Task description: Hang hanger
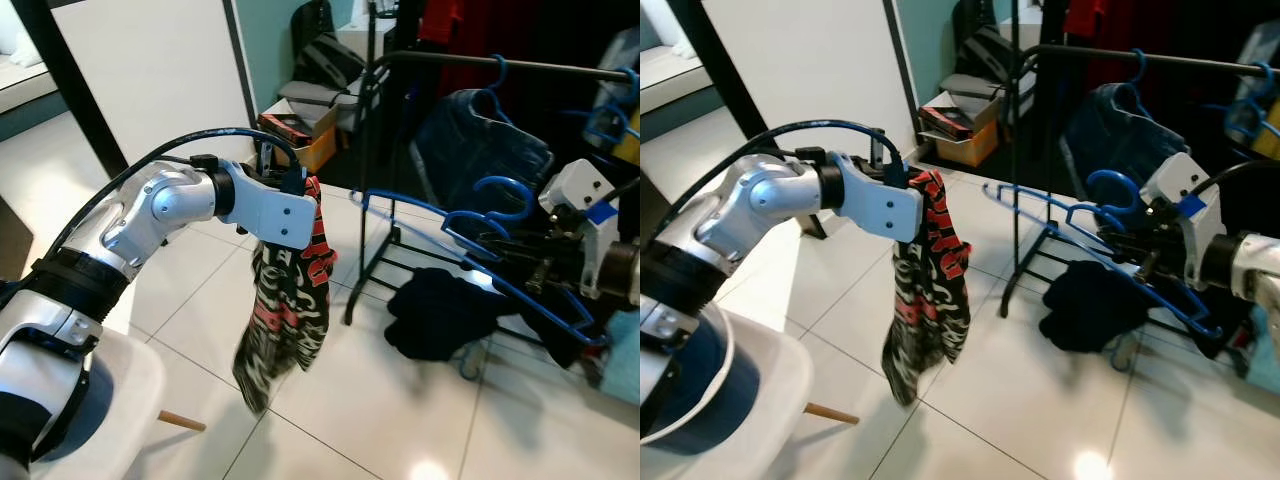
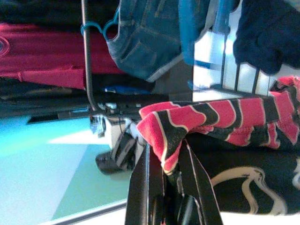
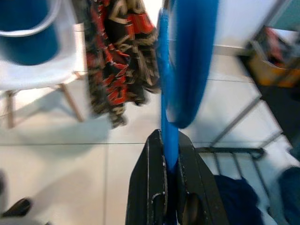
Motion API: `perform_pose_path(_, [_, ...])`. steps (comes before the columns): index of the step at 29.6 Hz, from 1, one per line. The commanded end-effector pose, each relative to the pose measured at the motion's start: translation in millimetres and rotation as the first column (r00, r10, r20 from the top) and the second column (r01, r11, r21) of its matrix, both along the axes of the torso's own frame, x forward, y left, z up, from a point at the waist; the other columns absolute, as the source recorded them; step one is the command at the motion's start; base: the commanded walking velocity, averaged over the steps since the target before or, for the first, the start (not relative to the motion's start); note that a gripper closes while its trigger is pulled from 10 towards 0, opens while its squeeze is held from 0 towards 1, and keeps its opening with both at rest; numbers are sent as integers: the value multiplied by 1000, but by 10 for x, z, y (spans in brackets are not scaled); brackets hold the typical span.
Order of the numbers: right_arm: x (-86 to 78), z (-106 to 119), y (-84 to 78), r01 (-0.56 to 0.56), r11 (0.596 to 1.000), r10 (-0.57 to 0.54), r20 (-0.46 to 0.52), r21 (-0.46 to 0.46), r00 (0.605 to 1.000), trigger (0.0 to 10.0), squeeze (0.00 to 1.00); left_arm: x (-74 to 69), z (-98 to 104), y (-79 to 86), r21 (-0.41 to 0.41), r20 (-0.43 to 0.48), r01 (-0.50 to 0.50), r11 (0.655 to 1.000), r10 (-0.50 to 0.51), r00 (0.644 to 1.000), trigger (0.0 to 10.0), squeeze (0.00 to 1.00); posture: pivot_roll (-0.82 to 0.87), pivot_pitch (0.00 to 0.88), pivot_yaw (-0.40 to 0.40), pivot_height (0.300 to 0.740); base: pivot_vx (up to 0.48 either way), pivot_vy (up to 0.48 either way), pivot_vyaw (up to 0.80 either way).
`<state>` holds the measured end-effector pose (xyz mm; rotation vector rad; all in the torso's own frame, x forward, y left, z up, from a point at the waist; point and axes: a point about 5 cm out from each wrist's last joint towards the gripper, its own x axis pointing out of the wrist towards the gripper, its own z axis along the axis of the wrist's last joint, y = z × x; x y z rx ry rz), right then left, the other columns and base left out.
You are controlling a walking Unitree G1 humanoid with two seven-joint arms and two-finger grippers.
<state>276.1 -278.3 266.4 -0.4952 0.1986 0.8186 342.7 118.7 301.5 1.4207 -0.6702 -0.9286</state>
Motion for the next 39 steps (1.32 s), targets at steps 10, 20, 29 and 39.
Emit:
perform_pose_path(10, [-167,221,36,-196,979,198,-41,59,979,10000,0,75,188,222,-83,21,26,996,-24,999,10000,0,-106,0,107,740,0,0,0])
perform_pose_path(20, [-328,445,2,-299,949,301,-9,102,954,10000,0,72,412,235,-157,156,70,985,-46,987,10000,0,-111,0,113,740,0,0,0])
perform_pose_path(29, [-256,435,63,-270,959,268,27,85,963,10000,0,-78,641,118,-214,241,237,948,-183,953,10000,0,-108,0,118,740,0,0,0])
perform_pose_path(39, [-328,618,-84,-276,947,264,90,167,960,10000,0,-60,629,176,-132,276,216,967,-173,945,10000,0,-110,0,117,740,0,0,0])
